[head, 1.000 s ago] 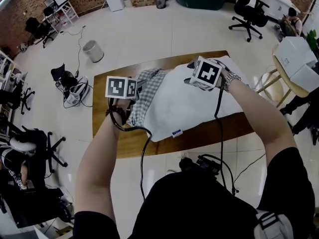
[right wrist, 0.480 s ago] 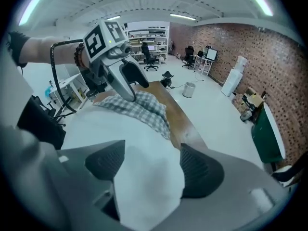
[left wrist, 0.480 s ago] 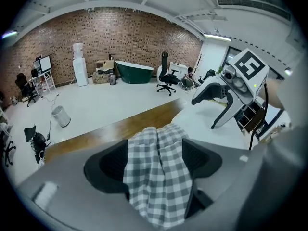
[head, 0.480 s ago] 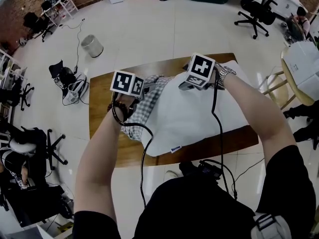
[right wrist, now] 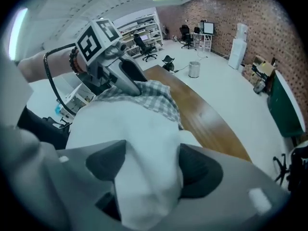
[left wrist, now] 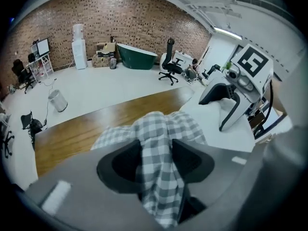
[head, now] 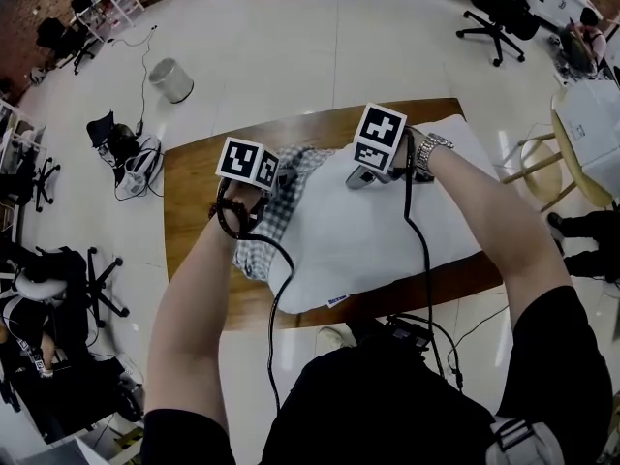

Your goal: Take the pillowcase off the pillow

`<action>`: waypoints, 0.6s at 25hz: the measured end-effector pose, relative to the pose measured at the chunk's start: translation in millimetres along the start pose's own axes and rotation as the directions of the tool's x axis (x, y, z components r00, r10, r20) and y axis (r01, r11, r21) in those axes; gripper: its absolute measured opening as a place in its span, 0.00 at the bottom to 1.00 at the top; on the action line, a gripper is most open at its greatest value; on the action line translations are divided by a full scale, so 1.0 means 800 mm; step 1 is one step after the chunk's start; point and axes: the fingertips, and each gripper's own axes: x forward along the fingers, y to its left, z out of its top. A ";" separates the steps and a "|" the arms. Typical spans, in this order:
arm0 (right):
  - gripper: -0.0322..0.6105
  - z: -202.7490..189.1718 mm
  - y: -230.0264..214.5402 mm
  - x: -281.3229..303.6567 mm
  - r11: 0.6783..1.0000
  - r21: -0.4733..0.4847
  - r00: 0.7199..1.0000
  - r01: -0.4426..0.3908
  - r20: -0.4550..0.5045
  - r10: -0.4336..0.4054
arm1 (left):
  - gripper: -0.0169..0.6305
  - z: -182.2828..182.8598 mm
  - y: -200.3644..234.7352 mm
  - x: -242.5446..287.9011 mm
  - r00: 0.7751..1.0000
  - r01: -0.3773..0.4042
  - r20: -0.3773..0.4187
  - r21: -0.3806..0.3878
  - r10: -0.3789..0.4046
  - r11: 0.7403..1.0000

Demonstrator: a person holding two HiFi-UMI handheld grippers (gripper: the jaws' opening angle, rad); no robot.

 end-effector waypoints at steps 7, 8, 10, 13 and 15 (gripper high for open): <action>0.14 -0.003 0.010 -0.017 1.000 -0.018 1.000 0.008 -0.020 -0.008 | 0.08 -0.004 0.054 -0.014 0.991 -0.132 0.007 -0.051 0.133 0.990; 0.12 -0.004 0.010 -0.023 1.000 -0.024 1.000 0.014 -0.011 -0.015 | 0.07 -0.003 0.061 -0.018 0.988 -0.154 0.014 -0.056 0.155 0.986; 0.10 -0.007 0.010 -0.034 0.999 -0.024 1.000 0.021 0.010 -0.021 | 0.07 -0.003 0.073 -0.026 0.981 -0.191 0.025 -0.059 0.192 0.980; 0.09 -0.009 0.013 -0.046 0.999 -0.023 0.999 0.037 0.029 -0.036 | 0.07 -0.007 0.090 -0.040 0.971 -0.234 0.043 -0.066 0.237 0.970; 0.09 -0.009 0.014 -0.056 0.998 -0.031 0.998 0.054 0.037 -0.053 | 0.07 -0.009 0.100 -0.049 0.964 -0.254 0.058 -0.079 0.259 0.964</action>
